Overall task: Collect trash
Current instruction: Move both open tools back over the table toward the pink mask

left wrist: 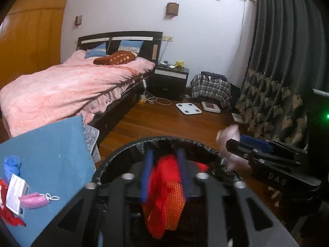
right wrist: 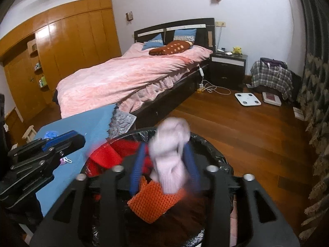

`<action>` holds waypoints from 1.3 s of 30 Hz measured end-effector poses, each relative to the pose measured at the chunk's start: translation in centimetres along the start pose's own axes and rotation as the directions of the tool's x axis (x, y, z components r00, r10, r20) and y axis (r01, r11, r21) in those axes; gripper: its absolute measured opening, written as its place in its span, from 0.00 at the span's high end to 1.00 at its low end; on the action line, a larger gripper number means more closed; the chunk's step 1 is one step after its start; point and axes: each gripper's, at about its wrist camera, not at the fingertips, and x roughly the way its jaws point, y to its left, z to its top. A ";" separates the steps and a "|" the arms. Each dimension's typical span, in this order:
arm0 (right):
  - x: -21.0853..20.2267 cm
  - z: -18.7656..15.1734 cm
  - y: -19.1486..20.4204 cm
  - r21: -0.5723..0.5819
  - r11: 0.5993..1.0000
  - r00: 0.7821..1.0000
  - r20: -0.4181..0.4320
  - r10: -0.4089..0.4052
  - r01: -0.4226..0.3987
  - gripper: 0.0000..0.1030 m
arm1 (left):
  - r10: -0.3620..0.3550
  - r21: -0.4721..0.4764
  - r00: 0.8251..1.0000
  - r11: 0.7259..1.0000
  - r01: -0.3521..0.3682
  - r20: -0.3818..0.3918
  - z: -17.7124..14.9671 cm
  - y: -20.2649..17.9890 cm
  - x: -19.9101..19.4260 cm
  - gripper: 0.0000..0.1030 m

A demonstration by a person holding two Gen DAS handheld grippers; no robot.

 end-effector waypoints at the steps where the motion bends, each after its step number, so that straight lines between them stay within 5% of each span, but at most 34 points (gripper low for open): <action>1: 0.1 0.0 0.1 0.000 1.000 1.000 0.002 -0.004 0.004 0.43 | 0.007 -0.008 1.000 1.000 -0.007 0.000 -0.2 0.3 -0.2 0.60; 5: -0.4 -0.1 0.7 0.001 1.000 0.999 0.026 -0.027 0.027 0.14 | 0.064 -0.035 0.998 0.997 -0.064 0.012 -0.6 2.0 -1.3 0.33; 10: -0.8 0.0 2.1 -0.017 1.000 0.999 0.040 -0.012 0.012 0.07 | 0.151 -0.062 0.988 0.987 -0.149 0.029 -1.3 4.6 -3.4 0.16; 21: 0.4 0.0 9.7 -0.100 0.990 0.995 0.008 0.100 -0.099 0.06 | 0.329 -0.157 0.944 0.935 -0.319 0.038 -3.8 11.5 -9.0 0.11; 39: 3.5 -2.2 25.6 -0.287 0.905 0.949 -0.067 0.307 -0.313 0.06 | 0.568 -0.283 0.823 0.787 -0.548 -0.013 -10.2 22.3 -17.6 0.11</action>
